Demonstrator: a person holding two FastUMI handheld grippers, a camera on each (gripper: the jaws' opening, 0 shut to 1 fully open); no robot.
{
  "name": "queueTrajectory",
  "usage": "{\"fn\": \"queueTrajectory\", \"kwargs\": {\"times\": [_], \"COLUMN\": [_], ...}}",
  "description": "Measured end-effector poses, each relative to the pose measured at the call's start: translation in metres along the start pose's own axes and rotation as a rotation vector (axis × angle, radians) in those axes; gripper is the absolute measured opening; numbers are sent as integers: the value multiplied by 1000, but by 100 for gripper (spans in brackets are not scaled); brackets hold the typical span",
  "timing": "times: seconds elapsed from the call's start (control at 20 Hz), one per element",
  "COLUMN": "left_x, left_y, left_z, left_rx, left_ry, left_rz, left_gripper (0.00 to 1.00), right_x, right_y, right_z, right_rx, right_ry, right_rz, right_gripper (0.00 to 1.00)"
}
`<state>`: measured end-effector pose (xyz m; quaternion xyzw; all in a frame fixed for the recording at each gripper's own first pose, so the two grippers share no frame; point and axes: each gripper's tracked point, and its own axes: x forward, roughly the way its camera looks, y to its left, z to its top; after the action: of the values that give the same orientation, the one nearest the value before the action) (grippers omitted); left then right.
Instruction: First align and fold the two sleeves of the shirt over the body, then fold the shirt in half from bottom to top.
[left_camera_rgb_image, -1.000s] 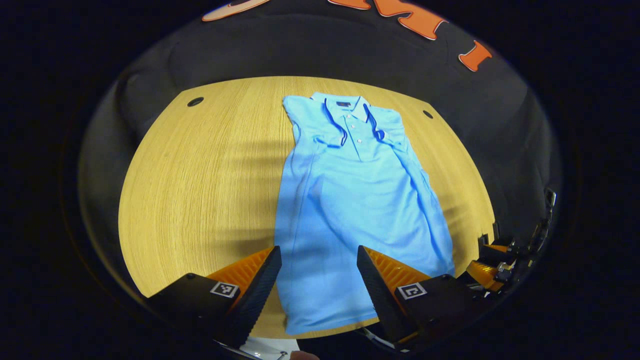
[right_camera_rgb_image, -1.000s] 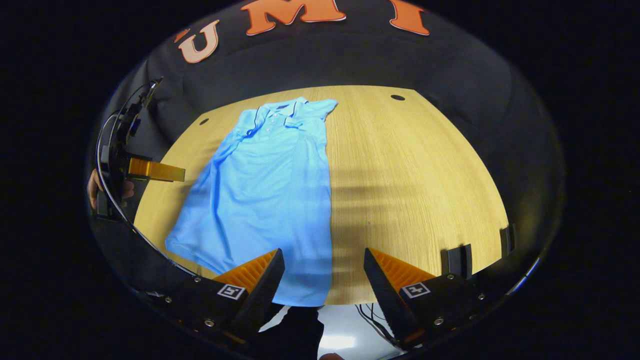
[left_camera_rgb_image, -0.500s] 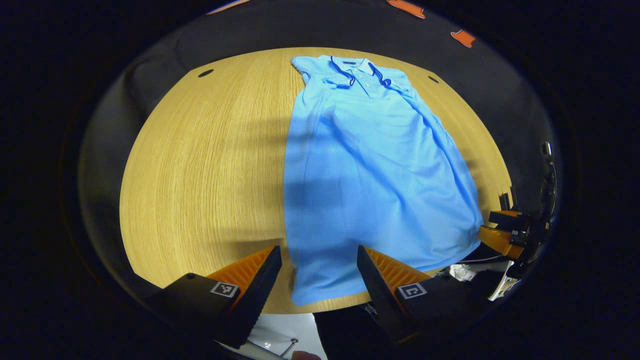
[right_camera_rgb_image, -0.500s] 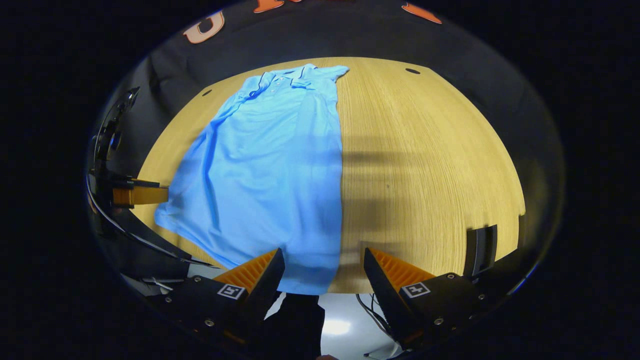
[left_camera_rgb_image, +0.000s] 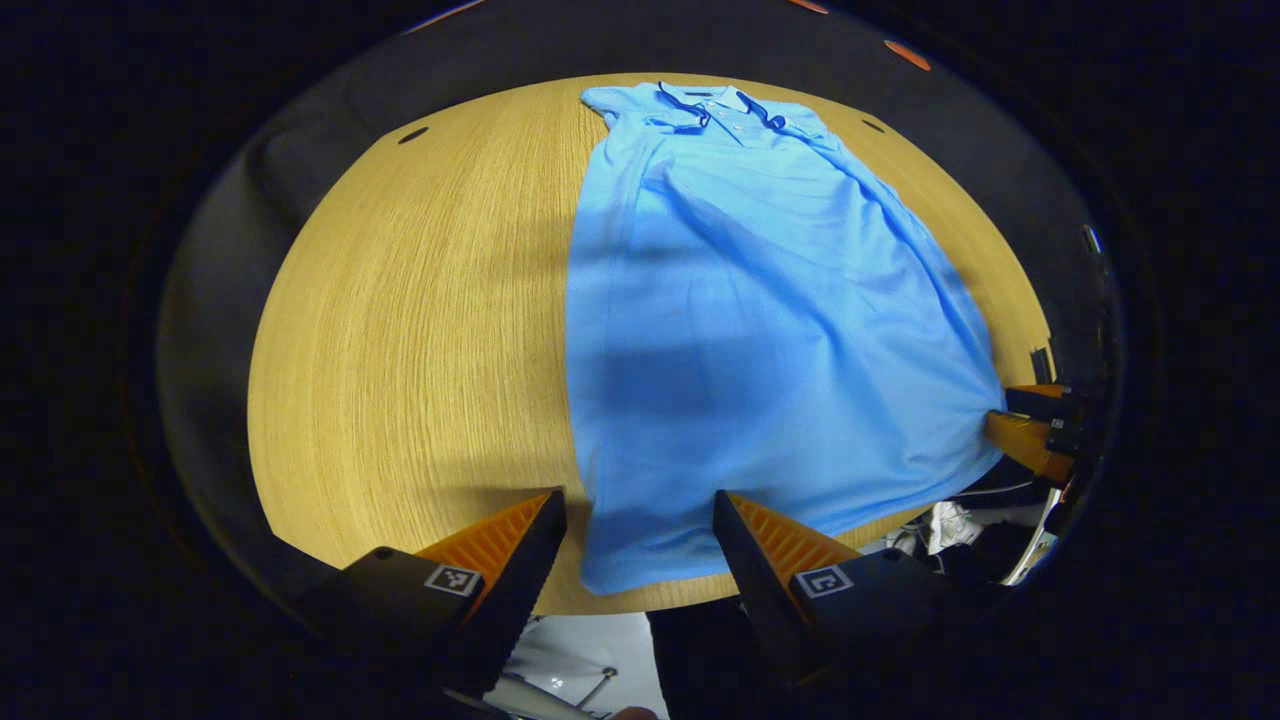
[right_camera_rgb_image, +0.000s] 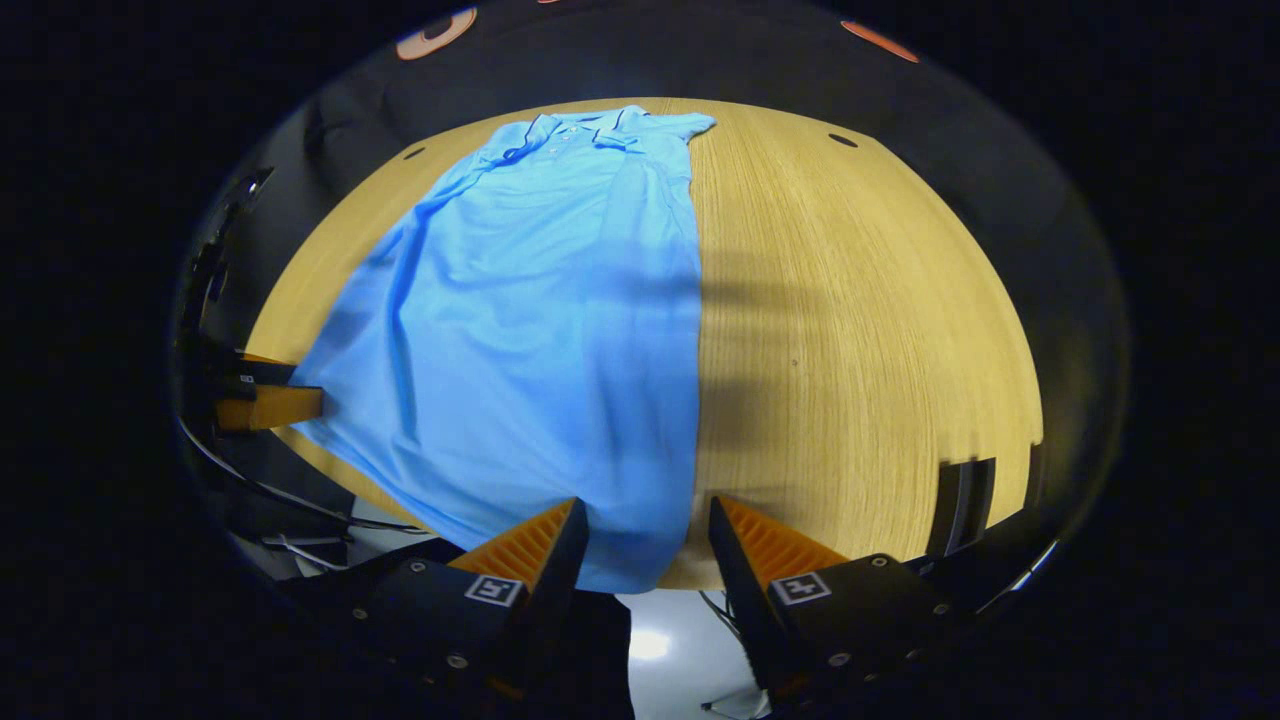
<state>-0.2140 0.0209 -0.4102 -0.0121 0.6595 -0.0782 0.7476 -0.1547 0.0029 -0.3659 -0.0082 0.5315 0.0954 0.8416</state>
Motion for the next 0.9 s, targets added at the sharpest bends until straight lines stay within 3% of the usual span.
{"fn": "queueTrajectory", "kwargs": {"times": [0.1, 0.15, 0.25, 0.3, 0.4, 0.55, 0.9], "left_x": [3, 4, 5, 7, 9, 5, -41], "left_y": [-5, -6, -12, -17, -23, -24, -16], "left_z": [4, 6, 14, 20, 27, 36, 119], "left_rx": [-12, -21, -38, -39, -52, -20, -10], "left_ry": [10, 16, 8, -10, -23, -39, -191], "left_rz": [3, 4, 4, 1, -2, -15, -69], "left_gripper": [100, 95, 82, 67, 18, 9, 10], "right_x": [3, 6, 9, 10, 10, 3, -35], "right_y": [-2, -5, -8, -6, 4, 11, 14], "right_z": [10, 13, 21, 25, 28, 47, 124], "right_rx": [26, 54, 122, 141, 196, 259, 249], "right_ry": [-9, -13, -24, -22, -6, -30, -168], "right_rz": [-11, -20, -21, -5, 61, 127, 191], "right_gripper": [51, 36, 17, 12, 7, 4, 4]}}
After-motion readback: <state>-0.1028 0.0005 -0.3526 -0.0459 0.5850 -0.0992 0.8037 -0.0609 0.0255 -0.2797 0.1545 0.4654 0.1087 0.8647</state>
